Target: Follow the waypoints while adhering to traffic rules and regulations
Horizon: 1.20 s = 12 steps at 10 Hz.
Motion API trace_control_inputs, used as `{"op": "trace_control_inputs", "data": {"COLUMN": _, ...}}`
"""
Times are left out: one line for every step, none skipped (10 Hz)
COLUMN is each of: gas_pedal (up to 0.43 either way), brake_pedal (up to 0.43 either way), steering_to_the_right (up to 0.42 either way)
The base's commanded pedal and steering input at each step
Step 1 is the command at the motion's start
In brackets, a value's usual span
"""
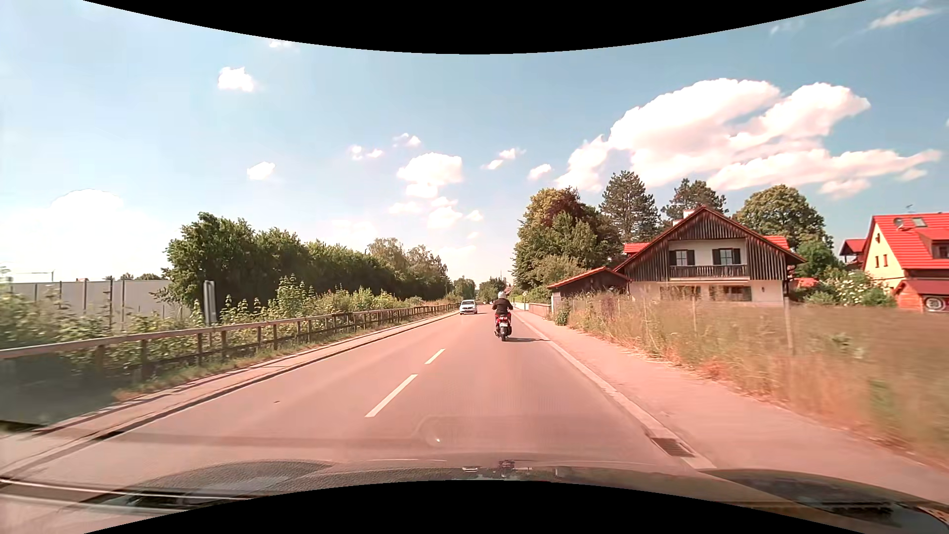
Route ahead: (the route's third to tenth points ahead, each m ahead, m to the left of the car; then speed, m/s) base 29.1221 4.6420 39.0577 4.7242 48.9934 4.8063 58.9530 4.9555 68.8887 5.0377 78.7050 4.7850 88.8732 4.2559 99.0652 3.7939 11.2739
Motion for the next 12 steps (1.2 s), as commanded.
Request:
{"op": "trace_control_inputs", "data": {"gas_pedal": 0.228, "brake_pedal": 0.012, "steering_to_the_right": -0.010}}
{"op": "trace_control_inputs", "data": {"gas_pedal": 0.228, "brake_pedal": 0.012, "steering_to_the_right": -0.011}}
{"op": "trace_control_inputs", "data": {"gas_pedal": 0.228, "brake_pedal": 0.012, "steering_to_the_right": -0.011}}
{"op": "trace_control_inputs", "data": {"gas_pedal": 0.228, "brake_pedal": 0.012, "steering_to_the_right": -0.010}}
{"op": "trace_control_inputs", "data": {"gas_pedal": 0.228, "brake_pedal": 0.012, "steering_to_the_right": -0.010}}
{"op": "trace_control_inputs", "data": {"gas_pedal": 0.228, "brake_pedal": 0.012, "steering_to_the_right": -0.009}}
{"op": "trace_control_inputs", "data": {"gas_pedal": 0.228, "brake_pedal": 0.012, "steering_to_the_right": -0.003}}
{"op": "trace_control_inputs", "data": {"gas_pedal": 0.228, "brake_pedal": 0.012, "steering_to_the_right": 0.001}}
{"op": "trace_control_inputs", "data": {"gas_pedal": 0.228, "brake_pedal": 0.012, "steering_to_the_right": 0.003}}
{"op": "trace_control_inputs", "data": {"gas_pedal": 0.209, "brake_pedal": 0.012, "steering_to_the_right": 0.004}}
{"op": "trace_control_inputs", "data": {"gas_pedal": 0.189, "brake_pedal": 0.012, "steering_to_the_right": 0.005}}
{"op": "trace_control_inputs", "data": {"gas_pedal": 0.189, "brake_pedal": 0.012, "steering_to_the_right": 0.005}}
